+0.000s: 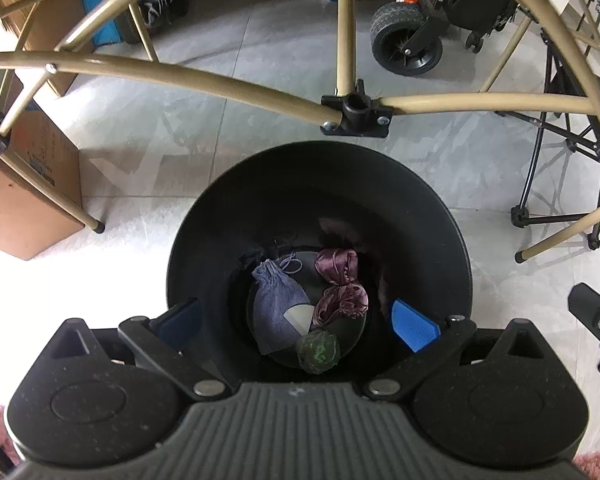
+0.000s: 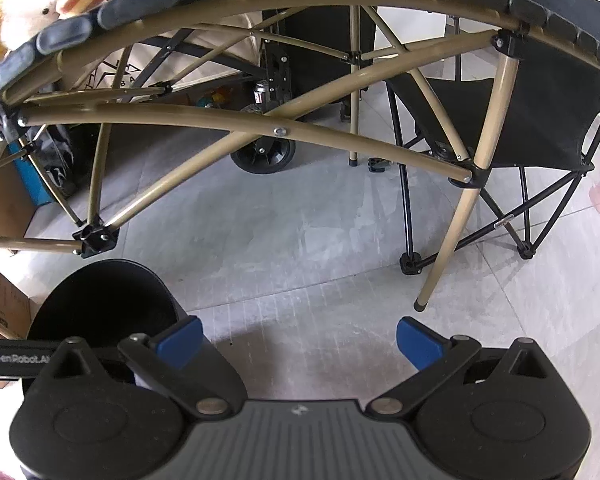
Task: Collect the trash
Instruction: 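Withdraw both open grippers from the bin back toward the table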
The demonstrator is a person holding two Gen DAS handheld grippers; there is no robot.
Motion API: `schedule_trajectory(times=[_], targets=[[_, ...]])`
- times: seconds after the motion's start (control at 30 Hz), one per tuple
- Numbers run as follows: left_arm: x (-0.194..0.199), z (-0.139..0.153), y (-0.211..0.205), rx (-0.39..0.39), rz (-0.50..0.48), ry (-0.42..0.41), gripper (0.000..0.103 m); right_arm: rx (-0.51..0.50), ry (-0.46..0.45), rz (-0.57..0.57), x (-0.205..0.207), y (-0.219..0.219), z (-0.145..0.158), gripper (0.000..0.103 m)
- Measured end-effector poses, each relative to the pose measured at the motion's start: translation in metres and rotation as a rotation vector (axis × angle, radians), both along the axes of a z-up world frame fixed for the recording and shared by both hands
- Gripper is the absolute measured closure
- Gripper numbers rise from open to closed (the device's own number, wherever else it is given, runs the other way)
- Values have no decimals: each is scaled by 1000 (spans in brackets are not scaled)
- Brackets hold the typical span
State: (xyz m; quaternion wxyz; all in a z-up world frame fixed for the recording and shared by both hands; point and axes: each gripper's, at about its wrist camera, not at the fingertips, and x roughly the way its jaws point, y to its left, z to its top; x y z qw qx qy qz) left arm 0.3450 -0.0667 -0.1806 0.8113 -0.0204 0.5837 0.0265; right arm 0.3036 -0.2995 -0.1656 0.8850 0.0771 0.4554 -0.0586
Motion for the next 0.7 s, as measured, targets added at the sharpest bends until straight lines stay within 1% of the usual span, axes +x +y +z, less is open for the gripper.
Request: schedule_trajectory(times=[0.27, 0.4, 0.47, 0.7], targets=[[-16, 21, 9, -14, 3, -75, 0, -14, -26, 13, -5, 5, 9, 0], [-26, 36, 17, -58, -5, -104, 0, -5, -43, 14, -8, 7, 17, 0], [-33, 48, 20, -68, -3, -143, 0, 1, -57, 20, -11, 9, 23, 0], [-59, 90, 28, -83, -23, -316, 0, -5, -121, 40, -22, 20, 47, 0]])
